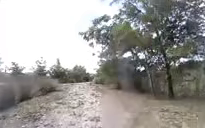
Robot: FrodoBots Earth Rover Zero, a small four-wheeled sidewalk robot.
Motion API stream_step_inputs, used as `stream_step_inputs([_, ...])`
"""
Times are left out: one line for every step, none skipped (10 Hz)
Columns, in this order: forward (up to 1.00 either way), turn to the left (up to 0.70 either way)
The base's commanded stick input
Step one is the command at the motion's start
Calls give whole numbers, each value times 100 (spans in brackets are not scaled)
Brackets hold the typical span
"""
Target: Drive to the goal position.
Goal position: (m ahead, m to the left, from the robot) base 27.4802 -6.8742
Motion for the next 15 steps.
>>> stream_step_inputs([45,16])
stream_step_inputs([45,27])
stream_step_inputs([45,27])
stream_step_inputs([45,15])
stream_step_inputs([45,0])
stream_step_inputs([45,0])
stream_step_inputs([45,0])
stream_step_inputs([45,0])
stream_step_inputs([45,6])
stream_step_inputs([45,21])
stream_step_inputs([45,27])
stream_step_inputs([45,27])
stream_step_inputs([45,27])
stream_step_inputs([45,0])
stream_step_inputs([45,0])
